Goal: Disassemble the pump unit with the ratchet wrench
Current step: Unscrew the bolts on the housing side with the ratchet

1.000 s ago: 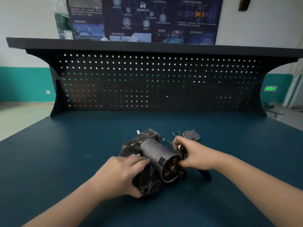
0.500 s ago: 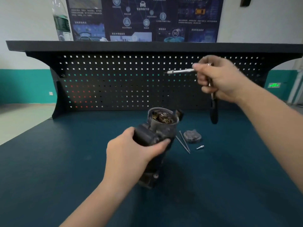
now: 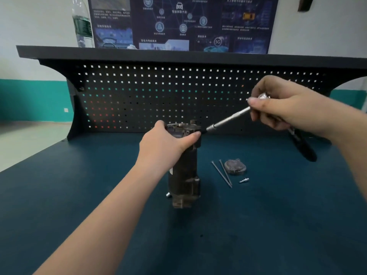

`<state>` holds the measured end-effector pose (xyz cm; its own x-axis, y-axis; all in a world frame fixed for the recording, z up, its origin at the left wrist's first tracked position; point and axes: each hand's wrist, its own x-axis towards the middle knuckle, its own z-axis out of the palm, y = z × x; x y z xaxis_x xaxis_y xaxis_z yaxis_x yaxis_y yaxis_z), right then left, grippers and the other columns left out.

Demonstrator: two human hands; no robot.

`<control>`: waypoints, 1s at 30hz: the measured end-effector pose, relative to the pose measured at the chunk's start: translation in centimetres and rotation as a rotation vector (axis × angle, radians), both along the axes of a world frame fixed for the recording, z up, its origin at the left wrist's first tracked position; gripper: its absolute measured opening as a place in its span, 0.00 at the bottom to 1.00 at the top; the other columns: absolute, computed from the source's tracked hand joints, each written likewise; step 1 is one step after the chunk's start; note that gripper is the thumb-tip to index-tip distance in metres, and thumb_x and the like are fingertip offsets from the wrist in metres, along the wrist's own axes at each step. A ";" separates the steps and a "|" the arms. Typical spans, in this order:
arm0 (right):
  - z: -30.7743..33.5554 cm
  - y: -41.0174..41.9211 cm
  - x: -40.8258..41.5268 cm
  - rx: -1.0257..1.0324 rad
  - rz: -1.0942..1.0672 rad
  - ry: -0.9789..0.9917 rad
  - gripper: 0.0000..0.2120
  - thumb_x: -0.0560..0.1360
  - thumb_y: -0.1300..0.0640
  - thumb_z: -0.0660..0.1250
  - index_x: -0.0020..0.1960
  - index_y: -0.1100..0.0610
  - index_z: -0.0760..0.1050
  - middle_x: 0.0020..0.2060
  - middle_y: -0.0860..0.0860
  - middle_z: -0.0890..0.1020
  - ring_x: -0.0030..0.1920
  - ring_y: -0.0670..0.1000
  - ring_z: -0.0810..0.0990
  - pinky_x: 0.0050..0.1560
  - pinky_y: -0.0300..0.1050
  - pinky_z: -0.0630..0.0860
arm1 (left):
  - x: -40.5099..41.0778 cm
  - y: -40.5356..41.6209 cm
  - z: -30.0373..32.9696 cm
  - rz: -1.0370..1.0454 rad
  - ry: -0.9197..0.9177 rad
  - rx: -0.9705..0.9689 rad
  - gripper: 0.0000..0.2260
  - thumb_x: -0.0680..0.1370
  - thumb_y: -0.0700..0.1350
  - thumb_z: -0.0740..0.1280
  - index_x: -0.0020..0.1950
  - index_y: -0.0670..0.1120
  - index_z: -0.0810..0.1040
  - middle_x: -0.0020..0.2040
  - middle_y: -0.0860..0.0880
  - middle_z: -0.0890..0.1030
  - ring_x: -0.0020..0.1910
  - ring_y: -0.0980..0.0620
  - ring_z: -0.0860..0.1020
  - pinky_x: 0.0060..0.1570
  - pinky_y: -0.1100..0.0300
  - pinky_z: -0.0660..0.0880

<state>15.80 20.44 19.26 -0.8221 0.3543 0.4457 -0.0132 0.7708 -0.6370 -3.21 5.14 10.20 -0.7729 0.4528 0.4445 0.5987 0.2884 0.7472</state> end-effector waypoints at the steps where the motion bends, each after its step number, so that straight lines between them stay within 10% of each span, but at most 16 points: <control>1: 0.2 -0.1 -0.2 0.095 -0.038 -0.017 0.08 0.76 0.46 0.64 0.44 0.50 0.72 0.29 0.46 0.79 0.25 0.43 0.71 0.24 0.35 0.68 | 0.1 0.3 0.0 -0.007 0.026 0.003 0.36 0.65 0.68 0.70 0.66 0.50 0.70 0.57 0.57 0.79 0.57 0.51 0.76 0.47 0.62 0.72; 6: -0.3 -0.6 -2.5 0.470 -0.116 0.021 0.14 0.69 0.38 0.66 0.39 0.48 0.79 0.30 0.46 0.78 0.30 0.44 0.73 0.35 0.38 0.69 | -0.2 0.5 -0.2 -0.032 0.112 -0.007 0.38 0.69 0.67 0.68 0.76 0.55 0.62 0.42 0.67 0.74 0.54 0.59 0.73 0.44 0.68 0.65; 11: -2.7 -1.2 -5.7 0.519 -0.042 -0.075 0.20 0.76 0.38 0.58 0.39 0.51 0.77 0.28 0.49 0.80 0.29 0.48 0.76 0.34 0.44 0.74 | -1.0 0.2 -0.6 -0.040 0.125 0.006 0.36 0.67 0.69 0.67 0.71 0.55 0.70 0.60 0.59 0.79 0.63 0.55 0.74 0.51 0.66 0.66; 15: -3.5 -1.6 -7.7 0.468 -0.053 0.062 0.22 0.73 0.32 0.54 0.34 0.49 0.67 0.23 0.46 0.75 0.26 0.44 0.73 0.30 0.41 0.70 | -1.3 -0.2 -0.4 -0.057 0.130 -0.006 0.24 0.66 0.71 0.66 0.56 0.60 0.78 0.45 0.66 0.78 0.47 0.64 0.76 0.40 0.71 0.66; 18: -2.9 -1.7 -8.4 0.498 -0.072 0.207 0.19 0.79 0.40 0.56 0.33 0.48 0.63 0.23 0.46 0.69 0.24 0.45 0.69 0.27 0.40 0.65 | -1.5 -0.3 -0.4 -0.069 0.114 0.006 0.15 0.65 0.71 0.67 0.44 0.64 0.75 0.37 0.68 0.77 0.40 0.71 0.73 0.35 0.72 0.65; 30: -3.1 -2.6 -9.4 0.782 -0.112 0.328 0.14 0.81 0.51 0.57 0.38 0.53 0.61 0.23 0.43 0.61 0.24 0.53 0.62 0.28 0.42 0.59 | -2.0 -0.1 -0.6 -0.075 0.144 0.028 0.19 0.66 0.72 0.66 0.46 0.61 0.78 0.39 0.65 0.77 0.41 0.68 0.73 0.35 0.69 0.67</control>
<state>6.36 17.82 16.21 -0.5874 -0.0831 0.8050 -0.0015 0.9948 0.1017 -5.18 5.03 9.64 -0.6646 0.4930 0.5615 0.7194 0.2190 0.6592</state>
